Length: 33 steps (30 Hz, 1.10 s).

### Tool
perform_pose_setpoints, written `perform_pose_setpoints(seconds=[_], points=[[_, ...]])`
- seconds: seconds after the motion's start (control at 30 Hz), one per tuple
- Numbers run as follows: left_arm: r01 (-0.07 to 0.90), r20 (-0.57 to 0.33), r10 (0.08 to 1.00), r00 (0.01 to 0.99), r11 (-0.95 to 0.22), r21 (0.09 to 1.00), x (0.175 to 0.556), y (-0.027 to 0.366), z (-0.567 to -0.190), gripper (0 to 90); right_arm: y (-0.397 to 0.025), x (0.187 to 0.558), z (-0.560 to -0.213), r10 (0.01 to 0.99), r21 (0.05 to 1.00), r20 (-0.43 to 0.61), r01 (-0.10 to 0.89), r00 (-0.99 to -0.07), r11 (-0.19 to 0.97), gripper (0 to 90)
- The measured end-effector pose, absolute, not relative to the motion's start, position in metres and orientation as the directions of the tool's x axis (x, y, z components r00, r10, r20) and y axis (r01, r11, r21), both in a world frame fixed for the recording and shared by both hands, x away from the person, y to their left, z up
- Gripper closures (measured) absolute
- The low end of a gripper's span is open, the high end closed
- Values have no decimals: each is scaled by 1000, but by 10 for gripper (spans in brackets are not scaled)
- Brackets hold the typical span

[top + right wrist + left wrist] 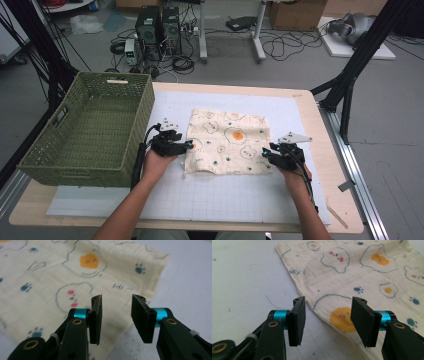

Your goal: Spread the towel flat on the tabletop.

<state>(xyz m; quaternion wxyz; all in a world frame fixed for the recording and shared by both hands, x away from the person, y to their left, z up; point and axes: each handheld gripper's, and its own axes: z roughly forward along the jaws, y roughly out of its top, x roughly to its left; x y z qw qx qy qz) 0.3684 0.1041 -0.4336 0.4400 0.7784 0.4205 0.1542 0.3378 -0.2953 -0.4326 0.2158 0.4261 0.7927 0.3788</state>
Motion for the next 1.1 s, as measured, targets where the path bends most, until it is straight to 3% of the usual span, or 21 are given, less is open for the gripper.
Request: perform_pose_setpoints(seconds=[0.2,0.27,0.3,0.37,0.6,0.77,0.87,0.97,1.1], points=[[519,-135,775,617,-272,811,353,109,-437,508,-294,322,-442,811,750,31,550,-584,368,636],[517,-140,777,614,-262,815,349,111,-437,508,-290,318,-445,793,730,14,548,-609,408,730],[520,-146,776,613,-257,815,348,112,-437,510,-289,315,-445,786,732,-9,532,-618,427,833],[521,-154,775,612,-249,816,343,113,-438,514,-288,310,-442,808,709,-92,532,-582,463,886],[522,-195,745,639,-233,821,323,114,-441,571,-292,288,-439,847,754,-98,516,-523,407,717],[540,-202,725,658,-267,798,318,103,-447,613,-296,275,-441,868,771,-61,528,-494,355,671],[529,-149,733,664,-320,786,314,95,-451,678,-296,272,-445,874,767,-54,541,-482,346,654],[504,-97,736,670,-356,787,311,94,-450,852,-295,272,-446,880,771,-43,545,-472,330,640],[498,-71,736,673,-380,779,305,100,-448,878,-293,275,-447,875,765,-39,549,-482,337,644]])
